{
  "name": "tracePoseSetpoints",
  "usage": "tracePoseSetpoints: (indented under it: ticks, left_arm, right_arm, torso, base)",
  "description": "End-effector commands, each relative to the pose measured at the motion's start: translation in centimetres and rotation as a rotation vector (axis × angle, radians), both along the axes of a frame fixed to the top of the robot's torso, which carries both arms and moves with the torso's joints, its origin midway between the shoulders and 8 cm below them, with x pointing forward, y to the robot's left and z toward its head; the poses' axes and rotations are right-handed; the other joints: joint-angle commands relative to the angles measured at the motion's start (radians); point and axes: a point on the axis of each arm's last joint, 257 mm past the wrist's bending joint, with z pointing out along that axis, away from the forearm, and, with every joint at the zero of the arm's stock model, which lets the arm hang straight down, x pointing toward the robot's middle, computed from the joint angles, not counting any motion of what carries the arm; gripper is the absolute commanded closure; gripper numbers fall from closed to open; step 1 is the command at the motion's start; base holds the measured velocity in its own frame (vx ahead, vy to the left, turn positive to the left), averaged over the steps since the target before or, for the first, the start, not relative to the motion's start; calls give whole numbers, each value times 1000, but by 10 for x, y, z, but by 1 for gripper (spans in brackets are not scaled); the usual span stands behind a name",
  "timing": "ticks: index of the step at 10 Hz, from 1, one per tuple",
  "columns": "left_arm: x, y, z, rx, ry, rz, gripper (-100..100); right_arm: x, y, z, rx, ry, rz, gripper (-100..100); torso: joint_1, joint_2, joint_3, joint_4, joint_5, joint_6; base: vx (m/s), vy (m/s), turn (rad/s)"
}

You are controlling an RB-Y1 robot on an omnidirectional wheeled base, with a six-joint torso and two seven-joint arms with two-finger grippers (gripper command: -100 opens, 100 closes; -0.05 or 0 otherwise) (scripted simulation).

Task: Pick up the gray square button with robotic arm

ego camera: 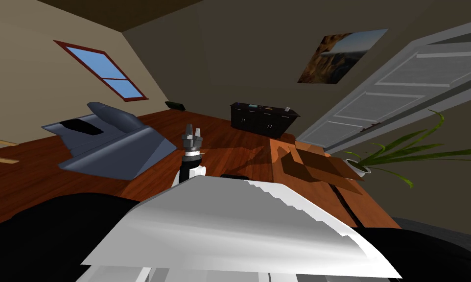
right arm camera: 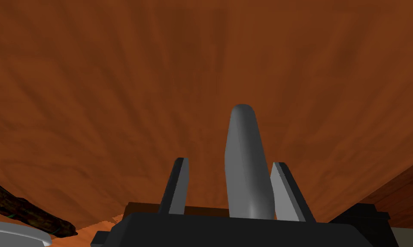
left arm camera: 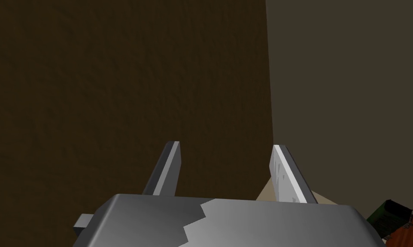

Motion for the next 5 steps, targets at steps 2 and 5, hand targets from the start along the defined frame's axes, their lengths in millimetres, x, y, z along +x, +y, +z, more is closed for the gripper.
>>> tracePoseSetpoints:
  ticks: [2,5]
  left_arm:
    - [0,0,0,0,0,0,0]
    - [0,0,0,0,0,0,0]
  right_arm:
    - [-1,-1,0,-2,2,0,100]
    - [-2,-2,1,-5,3,-1,0]
  torso:
    - [0,0,0,0,0,0]
    - [0,-1,0,1,-1,-1]
  base:
    - [0,0,0]
    - [0,0,0]
